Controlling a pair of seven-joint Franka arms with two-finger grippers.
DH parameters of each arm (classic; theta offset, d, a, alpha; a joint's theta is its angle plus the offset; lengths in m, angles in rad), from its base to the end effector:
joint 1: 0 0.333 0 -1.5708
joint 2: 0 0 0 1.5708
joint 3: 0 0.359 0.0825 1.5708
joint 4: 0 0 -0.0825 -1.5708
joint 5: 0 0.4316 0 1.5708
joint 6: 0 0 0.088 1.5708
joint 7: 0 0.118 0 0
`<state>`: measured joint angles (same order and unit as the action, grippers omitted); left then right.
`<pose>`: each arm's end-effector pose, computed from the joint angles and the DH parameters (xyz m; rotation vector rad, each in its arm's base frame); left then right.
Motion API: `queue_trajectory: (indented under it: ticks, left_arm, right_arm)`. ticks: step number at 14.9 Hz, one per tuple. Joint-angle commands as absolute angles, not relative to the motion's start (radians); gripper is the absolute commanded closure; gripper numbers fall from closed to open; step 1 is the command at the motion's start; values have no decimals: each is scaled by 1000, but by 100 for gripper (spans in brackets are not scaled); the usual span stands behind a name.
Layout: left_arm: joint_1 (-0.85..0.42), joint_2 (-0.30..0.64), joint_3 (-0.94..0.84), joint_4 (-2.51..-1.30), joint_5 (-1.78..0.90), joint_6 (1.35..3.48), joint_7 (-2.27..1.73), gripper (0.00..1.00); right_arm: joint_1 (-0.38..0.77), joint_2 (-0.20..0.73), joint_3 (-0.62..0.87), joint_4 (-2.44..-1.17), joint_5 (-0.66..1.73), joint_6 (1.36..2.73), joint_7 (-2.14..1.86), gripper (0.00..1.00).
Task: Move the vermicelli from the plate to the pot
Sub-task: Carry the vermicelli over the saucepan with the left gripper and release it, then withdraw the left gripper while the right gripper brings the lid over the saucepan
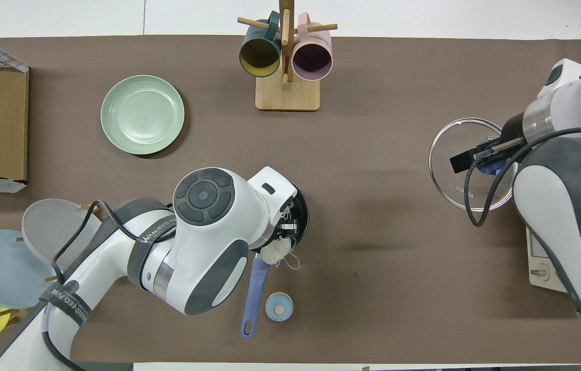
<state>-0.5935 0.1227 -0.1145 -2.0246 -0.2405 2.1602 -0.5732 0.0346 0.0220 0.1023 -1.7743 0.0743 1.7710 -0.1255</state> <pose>0.4665 -0.4129 0.3981 2.9568 -0.0015 -0.1752 0.6078 0.0906 0.5542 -3.0433 -0.3773 0.0393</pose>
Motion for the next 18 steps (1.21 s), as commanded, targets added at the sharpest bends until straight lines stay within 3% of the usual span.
queue_trajectory:
  ticks: [1, 4, 6, 10, 16, 18]
  left_arm:
    - [-586, 150, -106, -2034, -264, 2223, -517, 100]
    - [-584, 160, -104, -2048, -264, 2264, -514, 100]
    - [-578, 160, -103, -2040, -264, 2253, -489, 1]
    - [-509, 126, -97, -1970, -252, 2131, -479, 0]
    - [-295, 54, -95, -1786, -180, 1830, -336, 0]
    - [-220, 5, -95, -1782, -166, 1790, -270, 0]
  right_arm:
    - [81, 11, 109, -1801, 95, 1807, -22, 100]
    - [135, 23, 109, -1795, 95, 1856, 46, 100]
    - [201, 38, 109, -1790, 92, 1877, 110, 100]
    - [288, 96, 109, -1752, 95, 1931, 225, 100]
    - [434, 221, 112, -1643, 81, 1971, 472, 100]
    - [526, 318, 107, -1568, 60, 1967, 587, 100]
